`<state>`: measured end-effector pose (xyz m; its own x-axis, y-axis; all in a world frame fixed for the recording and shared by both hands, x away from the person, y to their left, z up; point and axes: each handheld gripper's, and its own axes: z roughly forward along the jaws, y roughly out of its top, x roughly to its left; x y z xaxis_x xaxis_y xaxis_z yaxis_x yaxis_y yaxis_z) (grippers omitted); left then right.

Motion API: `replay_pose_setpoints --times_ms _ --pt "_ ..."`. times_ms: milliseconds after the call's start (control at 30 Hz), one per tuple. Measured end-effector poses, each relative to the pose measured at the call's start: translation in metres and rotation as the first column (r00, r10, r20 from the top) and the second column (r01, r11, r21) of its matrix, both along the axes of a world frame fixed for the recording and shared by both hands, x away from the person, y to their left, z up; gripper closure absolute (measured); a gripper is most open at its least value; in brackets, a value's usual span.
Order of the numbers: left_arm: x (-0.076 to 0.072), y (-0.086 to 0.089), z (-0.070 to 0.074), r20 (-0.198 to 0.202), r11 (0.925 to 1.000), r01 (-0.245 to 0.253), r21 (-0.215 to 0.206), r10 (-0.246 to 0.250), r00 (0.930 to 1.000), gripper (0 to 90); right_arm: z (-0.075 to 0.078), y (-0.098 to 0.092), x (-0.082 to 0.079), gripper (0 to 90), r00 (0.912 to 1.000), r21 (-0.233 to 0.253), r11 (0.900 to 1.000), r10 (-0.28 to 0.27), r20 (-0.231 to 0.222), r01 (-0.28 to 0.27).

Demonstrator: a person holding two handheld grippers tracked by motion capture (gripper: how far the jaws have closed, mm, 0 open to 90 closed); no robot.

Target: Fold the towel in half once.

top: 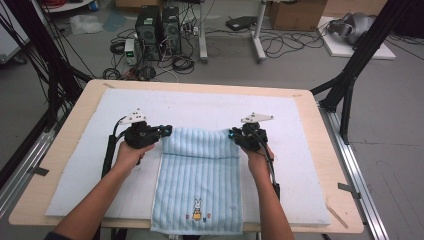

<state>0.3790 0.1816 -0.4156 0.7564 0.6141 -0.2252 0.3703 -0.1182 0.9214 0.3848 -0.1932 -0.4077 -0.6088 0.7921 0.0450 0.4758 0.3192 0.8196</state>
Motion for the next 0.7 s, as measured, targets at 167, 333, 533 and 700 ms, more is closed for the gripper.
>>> replay_pose_setpoints --times_ms 167,333,533,700 --pt "-0.018 0.003 -0.007 -0.005 1.0 0.008 -0.005 -0.008 1.0 86.5 0.003 0.0 -0.02 77.8 0.9997 0.005 1.0 0.019 0.012 -0.019" --pt "-0.034 0.003 -0.015 -0.018 0.9997 0.023 0.007 -0.023 0.9996 86.3 0.001 0.0 -0.038 77.8 0.9998 0.009 1.0 0.015 0.011 -0.015" --pt "-0.051 0.005 -0.023 -0.035 0.9992 0.039 0.011 -0.038 0.9986 86.2 -0.005 -0.002 -0.06 77.8 0.9999 0.016 1.0 0.016 0.002 -0.016" --pt "-0.062 0.005 -0.025 -0.04 0.9983 0.054 0.023 -0.053 0.9978 86.0 -0.011 -0.003 -0.076 77.9 0.9997 0.021 0.999 0.025 -0.001 -0.025"
